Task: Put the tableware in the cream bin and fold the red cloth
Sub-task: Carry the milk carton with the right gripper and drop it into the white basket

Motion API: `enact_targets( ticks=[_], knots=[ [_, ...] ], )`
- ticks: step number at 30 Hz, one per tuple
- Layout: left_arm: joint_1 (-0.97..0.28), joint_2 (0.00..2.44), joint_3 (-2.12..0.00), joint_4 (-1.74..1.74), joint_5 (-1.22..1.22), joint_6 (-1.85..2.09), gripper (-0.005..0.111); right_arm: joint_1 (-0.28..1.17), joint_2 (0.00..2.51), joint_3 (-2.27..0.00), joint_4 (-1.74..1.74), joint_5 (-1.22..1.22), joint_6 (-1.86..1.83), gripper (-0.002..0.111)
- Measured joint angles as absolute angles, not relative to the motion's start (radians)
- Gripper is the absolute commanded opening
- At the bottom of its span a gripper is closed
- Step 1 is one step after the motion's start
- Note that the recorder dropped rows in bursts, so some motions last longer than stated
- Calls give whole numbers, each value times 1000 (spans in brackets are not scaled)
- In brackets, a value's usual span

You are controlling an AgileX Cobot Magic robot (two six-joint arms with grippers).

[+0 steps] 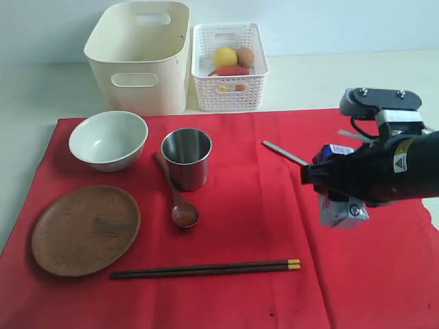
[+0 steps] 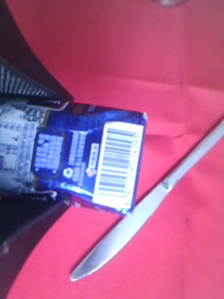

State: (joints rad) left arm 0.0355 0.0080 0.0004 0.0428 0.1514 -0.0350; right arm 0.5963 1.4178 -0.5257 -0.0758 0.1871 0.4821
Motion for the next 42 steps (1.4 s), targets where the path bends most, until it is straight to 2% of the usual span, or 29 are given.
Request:
enact_targets(
  ticks=[12,21,26,29,36,42],
  knots=[
    [36,8,0,43,151,-35,0,596,1471,-655,-172,-148,480,21],
    [36,8,0,43,151,-35,0,596,1837,-1057,-190,-171,76,21],
    [36,8,0,43,151,-35,0,596,1979,-1285,-190,-193,35,21],
    [36,8,0,43,151,-35,0,592,2031,-1344,-190,-239,35,22],
    [36,8,0,43,151,-35,0,580,2165,-1402,6,-387,-33,40],
    [36,8,0,43,151,-35,0,576,2237,-1403,220,-479,-194,49]
  ],
)
